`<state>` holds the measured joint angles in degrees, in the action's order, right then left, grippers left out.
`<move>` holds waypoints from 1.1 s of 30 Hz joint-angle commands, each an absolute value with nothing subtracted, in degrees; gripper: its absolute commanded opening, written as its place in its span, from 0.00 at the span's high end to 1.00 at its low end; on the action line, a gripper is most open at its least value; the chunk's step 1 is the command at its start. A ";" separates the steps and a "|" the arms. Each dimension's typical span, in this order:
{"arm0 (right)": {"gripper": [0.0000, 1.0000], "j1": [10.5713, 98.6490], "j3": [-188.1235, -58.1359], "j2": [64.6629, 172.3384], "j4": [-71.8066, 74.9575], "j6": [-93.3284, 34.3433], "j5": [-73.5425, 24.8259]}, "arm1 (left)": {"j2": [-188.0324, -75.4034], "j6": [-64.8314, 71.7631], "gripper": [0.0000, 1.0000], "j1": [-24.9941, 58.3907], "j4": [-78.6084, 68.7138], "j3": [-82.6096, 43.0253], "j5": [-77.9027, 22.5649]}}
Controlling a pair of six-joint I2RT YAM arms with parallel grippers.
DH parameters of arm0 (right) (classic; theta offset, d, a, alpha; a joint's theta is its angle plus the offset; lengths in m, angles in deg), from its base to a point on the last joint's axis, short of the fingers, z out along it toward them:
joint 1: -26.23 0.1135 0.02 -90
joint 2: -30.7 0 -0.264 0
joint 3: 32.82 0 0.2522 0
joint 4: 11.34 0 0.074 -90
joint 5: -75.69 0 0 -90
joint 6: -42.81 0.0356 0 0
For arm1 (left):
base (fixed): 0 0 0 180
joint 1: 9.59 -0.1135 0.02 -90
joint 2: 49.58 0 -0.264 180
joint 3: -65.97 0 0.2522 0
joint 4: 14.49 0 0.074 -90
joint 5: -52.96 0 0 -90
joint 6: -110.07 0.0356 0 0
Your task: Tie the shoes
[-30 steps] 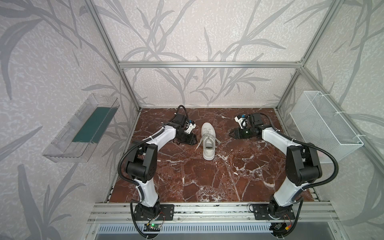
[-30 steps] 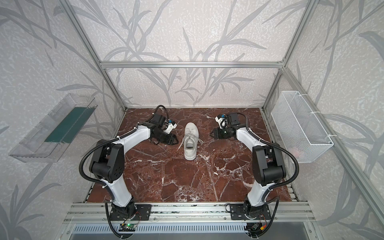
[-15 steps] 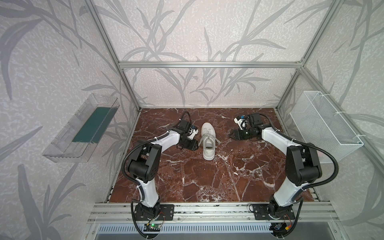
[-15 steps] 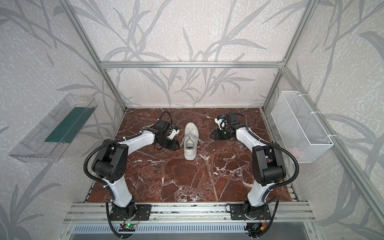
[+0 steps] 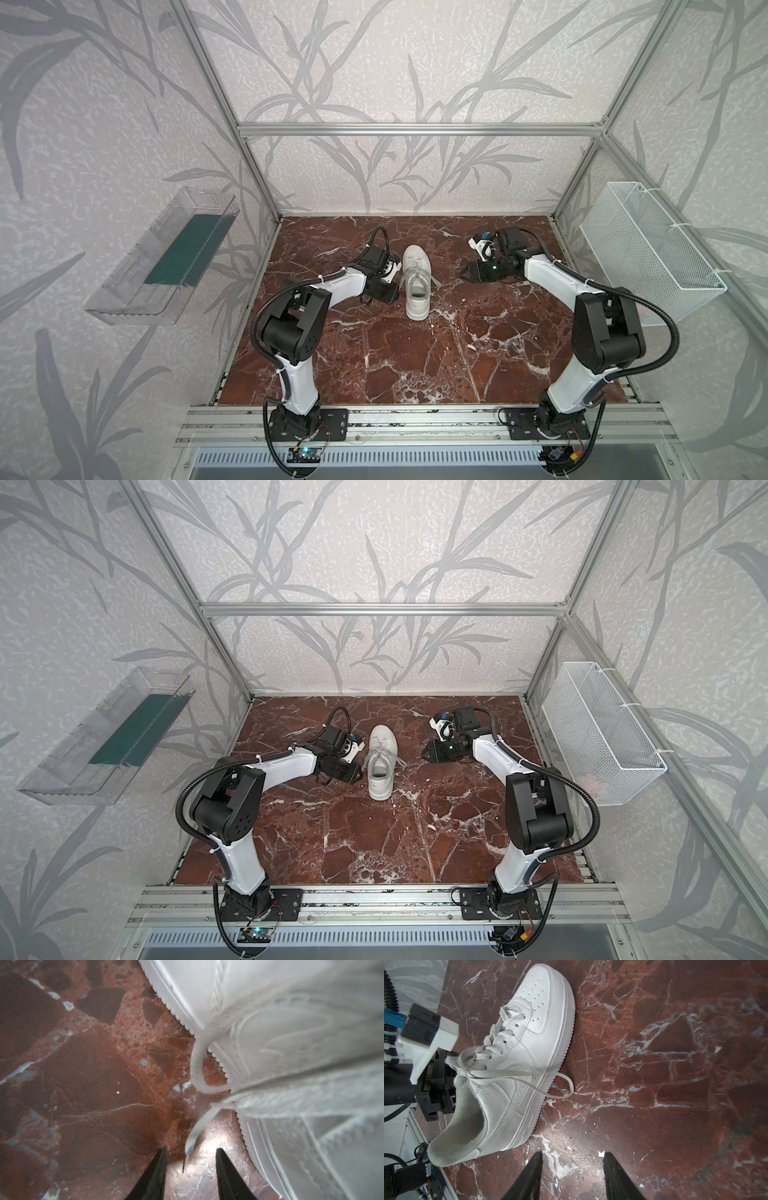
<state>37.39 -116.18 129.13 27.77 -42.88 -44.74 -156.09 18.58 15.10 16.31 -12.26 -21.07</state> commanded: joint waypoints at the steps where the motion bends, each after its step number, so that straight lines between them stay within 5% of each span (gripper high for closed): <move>1: 0.51 37.56 -115.64 125.97 28.79 -43.96 -43.95 | -157.31 18.84 0.60 16.46 13.87 -10.32 -25.70; 3: 0.51 37.53 -115.39 125.80 28.79 -43.95 -43.67 | -157.24 18.46 0.62 16.72 12.92 -9.35 -27.09; 11: 0.51 37.82 -115.20 126.69 27.02 -43.06 -44.45 | -153.67 20.52 1.00 16.61 15.03 -10.48 -29.07; 33: 0.52 47.32 -129.69 138.98 23.18 -44.10 -45.68 | -143.96 23.50 1.00 12.76 28.08 -20.59 -33.54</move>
